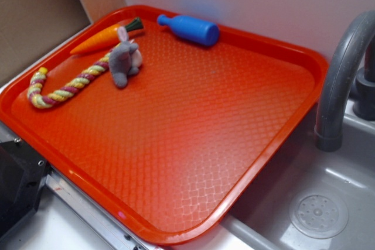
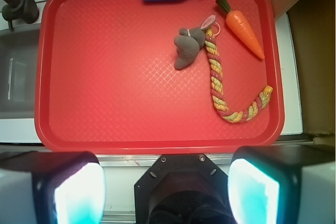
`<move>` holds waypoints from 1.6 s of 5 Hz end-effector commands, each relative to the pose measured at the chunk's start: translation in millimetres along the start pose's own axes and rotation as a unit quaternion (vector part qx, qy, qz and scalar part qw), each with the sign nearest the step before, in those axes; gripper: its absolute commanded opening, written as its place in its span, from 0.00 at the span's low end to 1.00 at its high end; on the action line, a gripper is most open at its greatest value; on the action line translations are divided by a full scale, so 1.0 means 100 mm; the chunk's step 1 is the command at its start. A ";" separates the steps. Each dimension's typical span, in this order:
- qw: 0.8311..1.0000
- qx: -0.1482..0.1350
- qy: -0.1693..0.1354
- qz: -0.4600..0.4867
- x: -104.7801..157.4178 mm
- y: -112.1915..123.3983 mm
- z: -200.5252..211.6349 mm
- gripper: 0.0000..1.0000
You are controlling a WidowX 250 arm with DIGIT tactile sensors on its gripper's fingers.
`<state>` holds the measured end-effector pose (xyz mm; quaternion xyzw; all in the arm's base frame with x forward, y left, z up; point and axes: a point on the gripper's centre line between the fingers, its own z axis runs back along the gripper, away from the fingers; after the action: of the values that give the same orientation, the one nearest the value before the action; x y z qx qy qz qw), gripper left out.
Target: Grab the carrot.
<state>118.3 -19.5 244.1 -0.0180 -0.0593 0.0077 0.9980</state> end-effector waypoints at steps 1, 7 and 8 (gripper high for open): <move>1.000 0.000 0.000 0.000 0.00 0.00 0.00 1.00; 0.963 0.097 -0.067 -0.241 0.98 1.32 -1.31 1.00; 0.964 0.103 -0.054 -0.240 1.13 1.42 -1.51 1.00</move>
<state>233.6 116.7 85.3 0.0842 -0.0924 -0.2201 0.9674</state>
